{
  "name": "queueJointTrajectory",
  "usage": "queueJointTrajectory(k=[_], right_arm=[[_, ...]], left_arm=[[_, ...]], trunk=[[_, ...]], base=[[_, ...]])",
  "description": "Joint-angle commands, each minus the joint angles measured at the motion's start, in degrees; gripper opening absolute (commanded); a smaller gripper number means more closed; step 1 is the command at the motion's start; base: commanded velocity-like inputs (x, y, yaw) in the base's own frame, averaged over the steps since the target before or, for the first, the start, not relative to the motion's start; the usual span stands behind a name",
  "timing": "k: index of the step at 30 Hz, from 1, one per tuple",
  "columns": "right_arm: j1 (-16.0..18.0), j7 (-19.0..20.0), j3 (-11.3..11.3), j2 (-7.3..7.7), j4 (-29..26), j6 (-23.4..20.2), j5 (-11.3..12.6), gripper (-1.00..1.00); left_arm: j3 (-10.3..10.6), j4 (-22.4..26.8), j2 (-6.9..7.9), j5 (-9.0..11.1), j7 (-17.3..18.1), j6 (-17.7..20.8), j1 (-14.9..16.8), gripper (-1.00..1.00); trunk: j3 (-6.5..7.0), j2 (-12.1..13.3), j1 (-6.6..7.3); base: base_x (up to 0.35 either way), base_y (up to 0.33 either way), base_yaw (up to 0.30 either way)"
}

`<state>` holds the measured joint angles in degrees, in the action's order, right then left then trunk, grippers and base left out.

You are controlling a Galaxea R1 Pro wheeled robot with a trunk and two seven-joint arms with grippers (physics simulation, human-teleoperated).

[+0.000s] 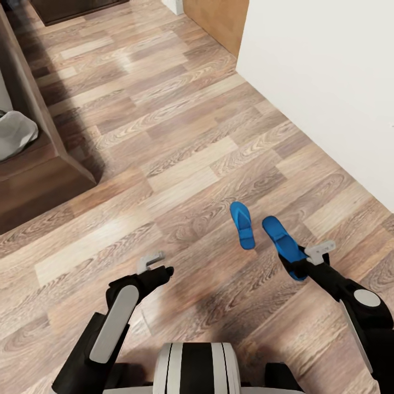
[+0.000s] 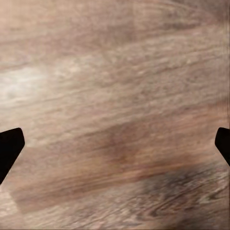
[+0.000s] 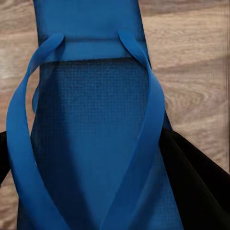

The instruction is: In the bedroom, move the book from the bed onto either nightstand, and place the two sandals side by side next to the bed.

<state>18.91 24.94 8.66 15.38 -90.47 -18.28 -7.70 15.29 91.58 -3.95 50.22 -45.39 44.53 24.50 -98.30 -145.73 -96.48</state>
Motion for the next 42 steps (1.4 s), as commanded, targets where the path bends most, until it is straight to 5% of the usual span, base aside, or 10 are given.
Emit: queueJointTrajectory(k=[1,10,26,37,42], right_arm=[[0.02,0.38,0.18,-0.08,-0.19,-0.24,-0.52,-1.0],[-0.44,0.37,0.52,-0.47,-1.4,-0.31,-0.41,-1.0],[-2.36,0.71,0.47,-1.39,-2.0,-0.43,-0.3,-1.0],[-2.38,0.72,0.41,-1.4,-2.06,-0.88,-0.3,-1.0],[-2.38,0.72,0.28,-1.4,-2.04,-4.29,-0.3,-1.0]], left_arm=[[0.04,0.04,-0.01,0.58,-0.59,0.02,0.03,1.0],[0.08,0.21,-0.24,0.56,-0.69,0.13,0.03,1.0],[-1.27,-0.13,0.86,0.01,-0.75,-0.05,-2.41,1.0],[-3.33,-0.51,1.42,0.19,0.78,-0.09,-3.35,1.0],[-6.22,-2.25,1.93,0.25,3.98,-0.15,-3.86,1.0]], trunk=[[-0.02,-0.01,-0.02],[0.03,-0.01,-0.02],[3.58,0.2,0.39],[6.02,0.35,0.68],[7.13,0.42,0.81]], base=[[0.26,0.218,-0.252],[0.164,0.155,-0.258],[0.01,0.01,-0.06],[0.0,0.0,-0.145],[0.0,0.0,-0.249]])
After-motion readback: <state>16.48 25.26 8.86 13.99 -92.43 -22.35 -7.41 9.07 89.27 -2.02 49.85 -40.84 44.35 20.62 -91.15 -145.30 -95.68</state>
